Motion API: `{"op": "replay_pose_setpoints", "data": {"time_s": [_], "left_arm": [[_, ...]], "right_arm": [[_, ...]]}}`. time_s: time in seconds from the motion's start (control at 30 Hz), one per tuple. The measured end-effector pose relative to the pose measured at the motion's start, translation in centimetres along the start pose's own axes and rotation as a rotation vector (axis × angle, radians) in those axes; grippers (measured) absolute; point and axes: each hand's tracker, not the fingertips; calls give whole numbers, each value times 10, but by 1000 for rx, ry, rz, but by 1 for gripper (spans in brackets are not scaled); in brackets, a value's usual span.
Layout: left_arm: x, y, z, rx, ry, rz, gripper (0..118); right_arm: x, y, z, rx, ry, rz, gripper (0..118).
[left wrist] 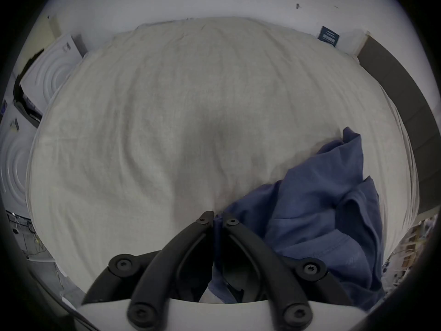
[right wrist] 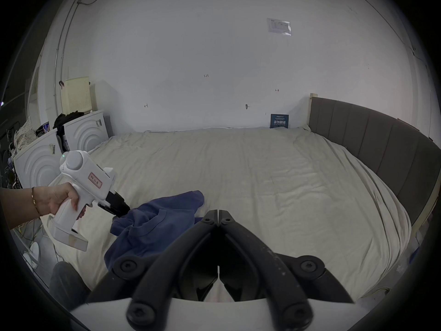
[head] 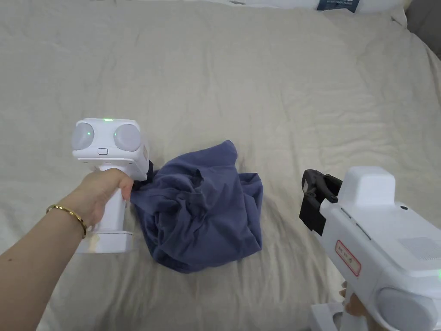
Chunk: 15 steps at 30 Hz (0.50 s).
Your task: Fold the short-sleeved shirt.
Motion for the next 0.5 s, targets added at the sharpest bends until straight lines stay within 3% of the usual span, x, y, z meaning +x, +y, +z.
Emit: {"op": "replay_pose_setpoints", "data": {"time_s": [0.17,0.33,0.47,0.5], "left_arm": [[-15,-6,39,100,-63,66,6],[-24,-27,79,234,-135,38,5],[-32,-41,99,286,-180,71,5],[-35,-46,104,300,-189,93,5]], "right_arm": [[5,11,5,16,-2,12,1],[11,30,-11,-10,-7,27,2],[13,51,-47,-119,-2,61,3],[12,56,-60,-150,-2,55,10]]}}
